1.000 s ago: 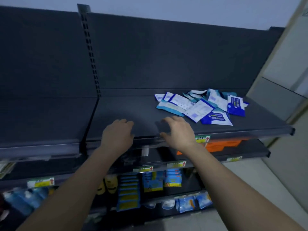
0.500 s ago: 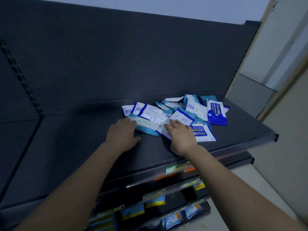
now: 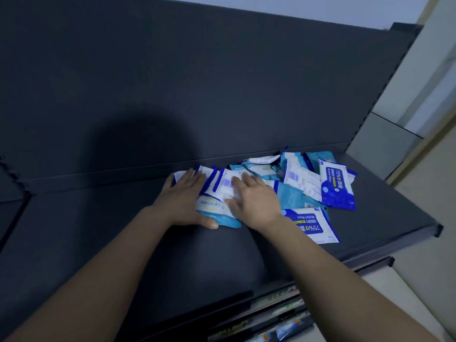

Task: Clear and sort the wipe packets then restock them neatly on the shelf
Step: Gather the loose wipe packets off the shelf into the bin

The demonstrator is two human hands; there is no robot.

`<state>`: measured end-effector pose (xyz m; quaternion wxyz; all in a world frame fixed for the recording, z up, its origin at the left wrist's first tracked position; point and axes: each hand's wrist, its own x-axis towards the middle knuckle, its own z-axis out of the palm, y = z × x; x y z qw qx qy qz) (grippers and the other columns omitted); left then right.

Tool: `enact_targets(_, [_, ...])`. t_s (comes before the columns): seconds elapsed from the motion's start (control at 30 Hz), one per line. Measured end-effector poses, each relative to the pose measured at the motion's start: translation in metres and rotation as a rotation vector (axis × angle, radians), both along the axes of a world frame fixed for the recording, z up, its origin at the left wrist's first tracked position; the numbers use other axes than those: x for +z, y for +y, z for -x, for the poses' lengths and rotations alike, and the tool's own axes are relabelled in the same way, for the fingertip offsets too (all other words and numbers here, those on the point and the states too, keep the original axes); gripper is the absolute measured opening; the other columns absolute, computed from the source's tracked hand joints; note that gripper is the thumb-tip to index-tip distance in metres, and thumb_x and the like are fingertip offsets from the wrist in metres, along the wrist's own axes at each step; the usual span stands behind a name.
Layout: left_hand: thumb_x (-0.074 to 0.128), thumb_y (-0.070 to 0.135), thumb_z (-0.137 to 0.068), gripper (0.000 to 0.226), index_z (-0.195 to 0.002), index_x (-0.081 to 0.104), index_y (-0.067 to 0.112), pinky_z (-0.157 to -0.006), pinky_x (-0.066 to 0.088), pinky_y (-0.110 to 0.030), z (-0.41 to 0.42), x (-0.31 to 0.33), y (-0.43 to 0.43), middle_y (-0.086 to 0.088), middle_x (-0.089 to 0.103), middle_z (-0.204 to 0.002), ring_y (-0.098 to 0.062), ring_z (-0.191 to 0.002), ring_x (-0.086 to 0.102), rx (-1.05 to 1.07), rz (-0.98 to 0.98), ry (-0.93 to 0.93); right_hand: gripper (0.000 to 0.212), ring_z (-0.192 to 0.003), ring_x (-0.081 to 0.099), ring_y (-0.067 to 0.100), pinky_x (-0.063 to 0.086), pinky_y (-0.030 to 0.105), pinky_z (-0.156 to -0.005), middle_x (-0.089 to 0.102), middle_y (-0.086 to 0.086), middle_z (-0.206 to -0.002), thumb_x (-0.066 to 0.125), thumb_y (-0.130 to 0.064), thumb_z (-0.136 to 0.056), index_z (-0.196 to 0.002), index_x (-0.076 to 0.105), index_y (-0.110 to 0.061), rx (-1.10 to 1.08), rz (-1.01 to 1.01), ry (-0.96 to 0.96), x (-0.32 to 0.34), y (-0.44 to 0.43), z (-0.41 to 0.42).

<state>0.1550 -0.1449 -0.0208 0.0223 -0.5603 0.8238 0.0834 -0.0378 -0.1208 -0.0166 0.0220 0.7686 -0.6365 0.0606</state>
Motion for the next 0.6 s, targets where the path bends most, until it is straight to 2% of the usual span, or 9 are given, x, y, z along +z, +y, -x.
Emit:
enact_targets(0.07, [0.055, 0.087, -0.054, 0.131, -0.153, 0.003, 0.018, -0.117, -0.01, -0.044, 0.0, 0.0, -0.003, 0.005, 0.002, -0.161, -0.007, -0.147, -0.007, -0.008, -0.007, 0.025, 0.067, -0.13, 0.037, 0.027, 0.039, 0.039, -0.097, 0.041, 0.006, -0.141, 0.053, -0.056, -0.088, -0.141, 0.035, -0.019, 0.011, -0.061, 0.009, 0.002, -0.008, -0.001])
enact_targets(0.2, [0.03, 0.093, -0.041, 0.124, -0.143, 0.034, 0.022, -0.117, 0.003, -0.04, 0.004, 0.004, 0.004, 0.01, 0.041, -0.146, -0.006, -0.137, 0.031, -0.016, 0.13, 0.059, 0.06, -0.123, 0.042, 0.028, 0.045, 0.037, -0.084, 0.045, 0.011, -0.134, 0.054, -0.04, -0.09, -0.139, 0.034, -0.012, 0.01, -0.046, 0.062, 0.003, -0.016, -0.009])
enact_targets(0.3, [0.036, 0.091, -0.053, 0.102, -0.129, 0.049, 0.023, -0.116, 0.018, -0.037, 0.01, 0.001, 0.012, 0.012, 0.056, -0.125, -0.009, -0.12, 0.049, 0.0, 0.197, 0.022, 0.058, -0.119, 0.045, 0.03, 0.045, 0.037, -0.076, 0.046, 0.014, -0.131, 0.057, -0.029, -0.088, -0.138, 0.032, -0.011, 0.021, -0.038, 0.096, 0.003, -0.018, -0.016])
enact_targets(0.37, [0.047, 0.083, -0.066, 0.078, -0.114, 0.056, 0.022, -0.106, 0.028, -0.032, 0.014, 0.002, 0.018, 0.009, 0.063, -0.11, -0.013, -0.105, 0.056, -0.014, 0.266, -0.026, 0.058, -0.115, 0.049, 0.03, 0.042, 0.035, -0.07, 0.048, 0.013, -0.128, 0.058, -0.023, -0.087, -0.138, 0.032, -0.013, 0.044, -0.016, 0.098, 0.003, -0.019, -0.014])
enact_targets(0.43, [0.049, 0.074, -0.075, 0.064, -0.106, 0.058, 0.02, -0.094, 0.035, -0.03, 0.019, 0.004, 0.025, 0.004, 0.065, -0.101, -0.018, -0.095, 0.058, -0.042, 0.338, -0.069, 0.057, -0.11, 0.052, 0.029, 0.039, 0.032, -0.068, 0.053, 0.009, -0.123, 0.058, -0.02, -0.084, -0.136, 0.036, -0.016, 0.054, 0.013, 0.064, 0.004, -0.015, -0.008])
enact_targets(0.53, [0.051, 0.048, -0.083, 0.045, -0.115, 0.053, 0.016, -0.092, 0.036, -0.033, 0.025, 0.002, 0.036, -0.001, 0.065, -0.106, -0.022, -0.096, 0.059, -0.078, 0.372, -0.151, 0.056, -0.106, 0.055, 0.03, 0.034, 0.03, -0.066, 0.06, 0.005, -0.118, 0.056, -0.014, -0.08, -0.134, 0.042, -0.018, 0.062, 0.076, -0.023, 0.006, -0.007, 0.001])
enact_targets(0.6, [0.052, 0.032, -0.087, 0.043, -0.127, 0.05, 0.017, -0.093, 0.034, -0.033, 0.028, -0.002, 0.046, -0.002, 0.061, -0.114, -0.024, -0.102, 0.057, -0.08, 0.375, -0.17, 0.055, -0.103, 0.055, 0.031, 0.033, 0.03, -0.064, 0.063, 0.006, -0.114, 0.054, -0.011, -0.08, -0.133, 0.045, -0.019, 0.071, 0.102, -0.098, 0.007, -0.001, 0.005])
